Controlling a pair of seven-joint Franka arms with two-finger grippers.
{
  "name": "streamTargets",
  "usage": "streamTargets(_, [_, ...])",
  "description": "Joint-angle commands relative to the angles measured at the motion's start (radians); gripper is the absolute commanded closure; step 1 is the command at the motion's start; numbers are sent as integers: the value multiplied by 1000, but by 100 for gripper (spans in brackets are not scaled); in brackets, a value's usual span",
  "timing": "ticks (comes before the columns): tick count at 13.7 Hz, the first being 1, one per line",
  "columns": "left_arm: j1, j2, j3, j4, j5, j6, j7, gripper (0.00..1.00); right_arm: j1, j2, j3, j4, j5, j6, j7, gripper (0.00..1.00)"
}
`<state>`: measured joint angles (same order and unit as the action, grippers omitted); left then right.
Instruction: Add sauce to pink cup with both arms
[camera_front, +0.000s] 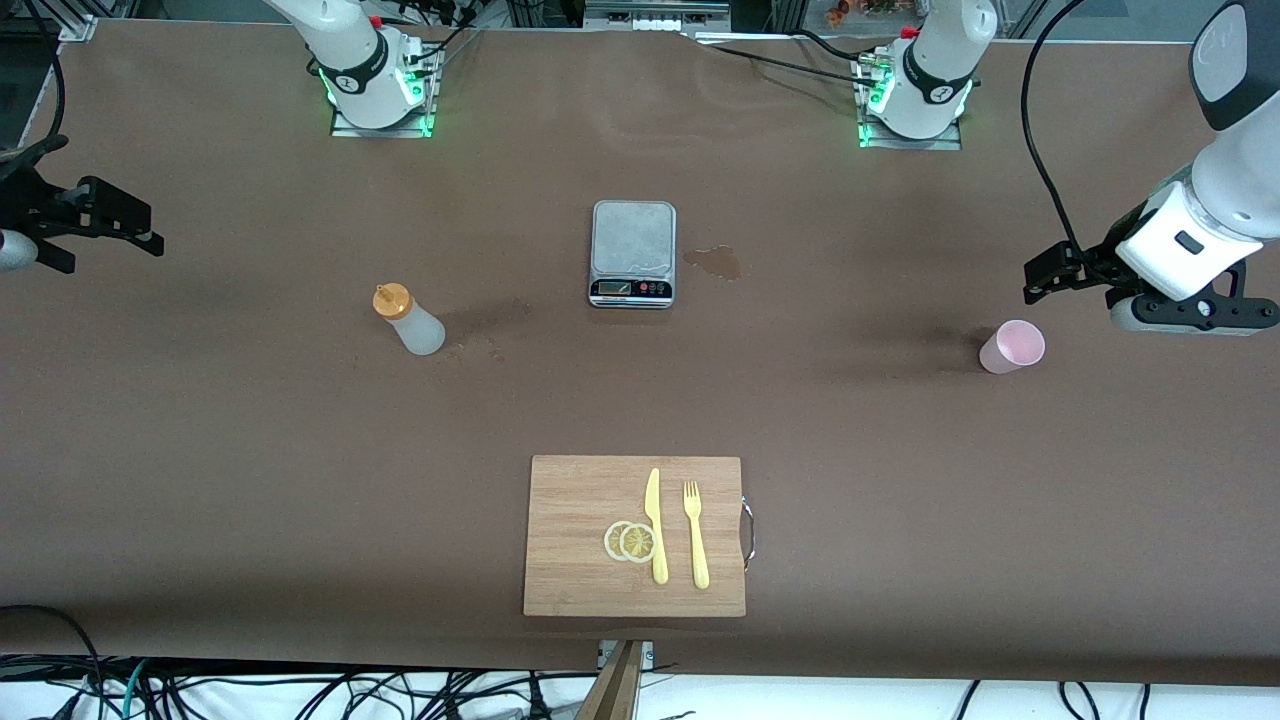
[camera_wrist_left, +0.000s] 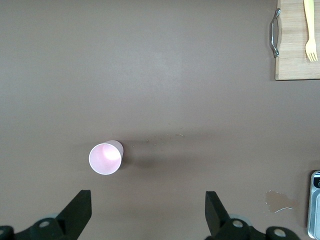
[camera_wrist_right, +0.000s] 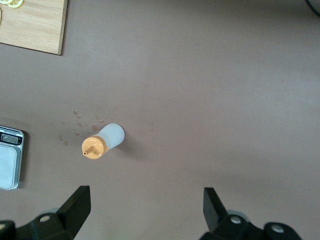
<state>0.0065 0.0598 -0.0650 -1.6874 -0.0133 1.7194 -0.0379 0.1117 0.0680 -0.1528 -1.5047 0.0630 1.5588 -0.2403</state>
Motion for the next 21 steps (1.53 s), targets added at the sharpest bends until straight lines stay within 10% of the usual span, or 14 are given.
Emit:
streamTargets(1, [-13, -3, 16, 11, -24, -23, -4, 0, 2, -1, 2, 14, -3, -3, 7, 0])
streamTargets(21, [-20, 5, 10, 12, -16, -47, -17, 0, 2, -2, 2, 14, -2, -5, 7, 0])
